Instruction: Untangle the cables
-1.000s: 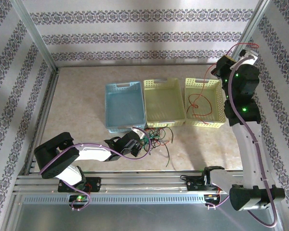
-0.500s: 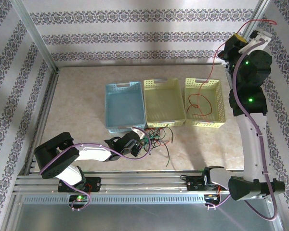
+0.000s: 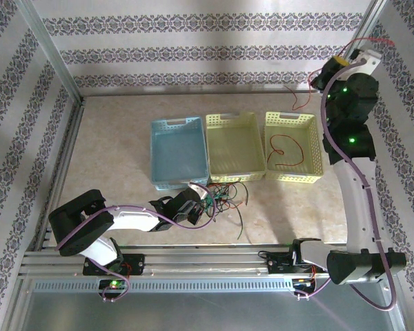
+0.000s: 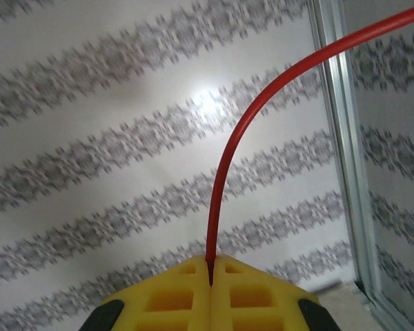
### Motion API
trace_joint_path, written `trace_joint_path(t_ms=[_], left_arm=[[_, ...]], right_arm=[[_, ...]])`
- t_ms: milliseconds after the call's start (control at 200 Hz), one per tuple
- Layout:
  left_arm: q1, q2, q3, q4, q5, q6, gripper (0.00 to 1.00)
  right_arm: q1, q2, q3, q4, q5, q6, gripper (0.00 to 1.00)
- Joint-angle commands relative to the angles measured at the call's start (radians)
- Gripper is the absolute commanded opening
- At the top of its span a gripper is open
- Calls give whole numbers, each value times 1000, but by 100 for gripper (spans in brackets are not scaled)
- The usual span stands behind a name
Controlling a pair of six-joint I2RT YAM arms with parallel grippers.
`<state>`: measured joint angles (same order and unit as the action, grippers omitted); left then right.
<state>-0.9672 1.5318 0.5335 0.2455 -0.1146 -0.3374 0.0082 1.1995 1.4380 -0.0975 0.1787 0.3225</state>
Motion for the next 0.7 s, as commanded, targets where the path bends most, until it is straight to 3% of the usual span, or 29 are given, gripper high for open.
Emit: trace_joint_path(t_ms=[0,335,490,695], left_arm=[[-16,31,-41,-77,3,-6,0],[-18,39,-35,-85,9,4,0],[-19,49,-24,-91,10,11,0],[-25,53,-13,-95,10,10,0]], right_arm=[[-8,-21,-130,-33,17,1,0],[-8,-132,-559,-104,4,88,0],[-8,-83,-607,-151,11,103,0],[-9,98,-558,-182,54,82,0]])
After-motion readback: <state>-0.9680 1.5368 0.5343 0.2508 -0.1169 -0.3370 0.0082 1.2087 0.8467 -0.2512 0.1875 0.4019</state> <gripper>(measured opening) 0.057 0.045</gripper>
